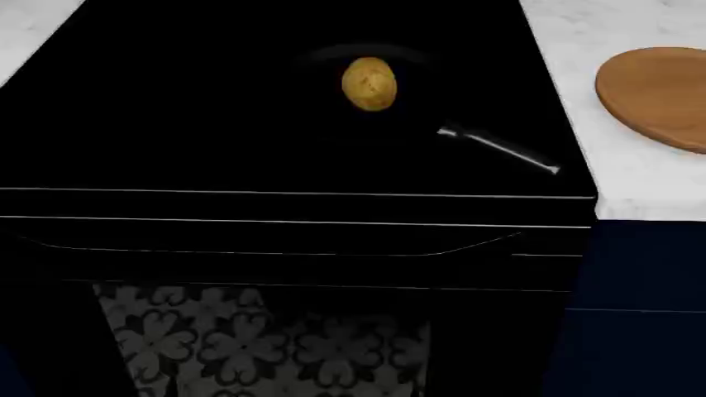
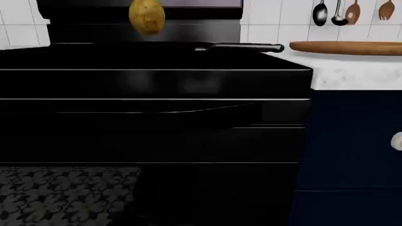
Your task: Pick up the pan and dump the vegetables in it onto the plate. Then return the pan to the stove.
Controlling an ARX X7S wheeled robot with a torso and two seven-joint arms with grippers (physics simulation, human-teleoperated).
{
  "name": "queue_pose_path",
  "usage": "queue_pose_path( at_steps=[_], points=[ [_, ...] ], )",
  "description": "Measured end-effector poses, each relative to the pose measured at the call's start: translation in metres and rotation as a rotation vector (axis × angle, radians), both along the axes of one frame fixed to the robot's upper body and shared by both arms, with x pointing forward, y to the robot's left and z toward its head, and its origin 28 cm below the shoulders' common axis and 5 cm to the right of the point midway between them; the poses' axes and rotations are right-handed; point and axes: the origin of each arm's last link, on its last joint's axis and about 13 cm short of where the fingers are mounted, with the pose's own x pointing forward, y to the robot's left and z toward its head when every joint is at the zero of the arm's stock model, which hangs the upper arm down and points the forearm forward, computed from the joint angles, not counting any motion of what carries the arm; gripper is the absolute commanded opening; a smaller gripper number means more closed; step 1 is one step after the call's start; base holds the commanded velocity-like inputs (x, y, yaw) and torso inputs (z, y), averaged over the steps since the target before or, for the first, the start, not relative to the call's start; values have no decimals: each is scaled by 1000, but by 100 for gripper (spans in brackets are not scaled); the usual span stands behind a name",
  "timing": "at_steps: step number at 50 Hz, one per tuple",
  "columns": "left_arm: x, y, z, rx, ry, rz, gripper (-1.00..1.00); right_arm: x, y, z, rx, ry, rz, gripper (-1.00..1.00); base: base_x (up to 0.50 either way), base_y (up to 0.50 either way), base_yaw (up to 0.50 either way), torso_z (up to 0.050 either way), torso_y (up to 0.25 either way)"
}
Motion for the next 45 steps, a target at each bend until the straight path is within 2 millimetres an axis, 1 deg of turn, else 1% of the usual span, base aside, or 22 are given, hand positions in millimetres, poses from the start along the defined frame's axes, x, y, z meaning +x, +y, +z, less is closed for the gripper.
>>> queue_pose_path(
  at_steps=[1,10,11,12,21,24,27,29,32,45],
  points=[
    [-2,2,0,4,1,21,100,-3,1,1,8,-10,6,100,0,0,0,0,0],
    [-2,1,0,11,0,11,100,-2,1,0,3,0,8,100,0,0,0,0,0],
    [-1,1,-2,12,9,6,100,5,3,-10,53,-1,28,100,0,0,0,0,0],
    [-1,1,-2,15,10,7,100,4,3,-13,49,20,28,100,0,0,0,0,0],
    [-2,2,1,33,3,19,100,1,3,-6,14,28,40,100,0,0,0,0,0],
    [-3,3,3,43,-1,18,100,1,3,-5,8,31,45,100,0,0,0,45,61],
    [-4,4,9,52,-10,16,100,-1,4,1,3,30,60,100,0,0,0,48,69],
    [-5,4,16,57,-18,9,100,-2,4,7,-3,26,74,100,0,0,0,48,69],
    [-5,5,29,71,-33,-5,100,-2,3,23,-20,15,97,100,0,0,0,49,71],
    [-8,17,94,135,-105,-33,100,-2,-12,101,-142,-53,130,100,0,0,0,48,70]
  ],
)
